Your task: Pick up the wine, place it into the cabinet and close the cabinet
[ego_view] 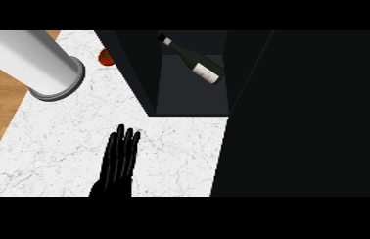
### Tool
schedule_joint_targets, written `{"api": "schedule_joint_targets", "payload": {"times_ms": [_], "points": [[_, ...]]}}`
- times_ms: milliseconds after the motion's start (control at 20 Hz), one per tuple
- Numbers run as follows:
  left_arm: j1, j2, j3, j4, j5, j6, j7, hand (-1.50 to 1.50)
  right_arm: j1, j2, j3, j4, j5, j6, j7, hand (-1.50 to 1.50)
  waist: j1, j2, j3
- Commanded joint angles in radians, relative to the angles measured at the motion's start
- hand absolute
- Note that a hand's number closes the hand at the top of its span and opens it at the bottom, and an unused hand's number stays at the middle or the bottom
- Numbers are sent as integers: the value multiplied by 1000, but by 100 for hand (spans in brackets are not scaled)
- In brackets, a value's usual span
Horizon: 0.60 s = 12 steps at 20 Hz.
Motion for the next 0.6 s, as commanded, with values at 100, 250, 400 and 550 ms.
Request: {"api": "schedule_joint_targets", "payload": {"times_ms": [100, 250, 400, 550], "points": [[111, 123, 63, -37, 53, -189, -67, -150, 20, -32, 25, -101, -98, 45, 62, 150, -2, 1, -1], [176, 178, 116, -99, 67, -197, -64, -150, -22, -13, 37, -88, -135, 22, 102, 150, 5, 1, -1], [194, 215, 147, -168, 93, -215, -48, -150, 38, 55, 126, -72, -163, -9, 132, 150, 9, -1, -1], [155, 192, 223, -129, 112, -182, -14, -150, 148, 61, 231, -131, -136, -5, 143, 150, -9, -1, 0]]}}
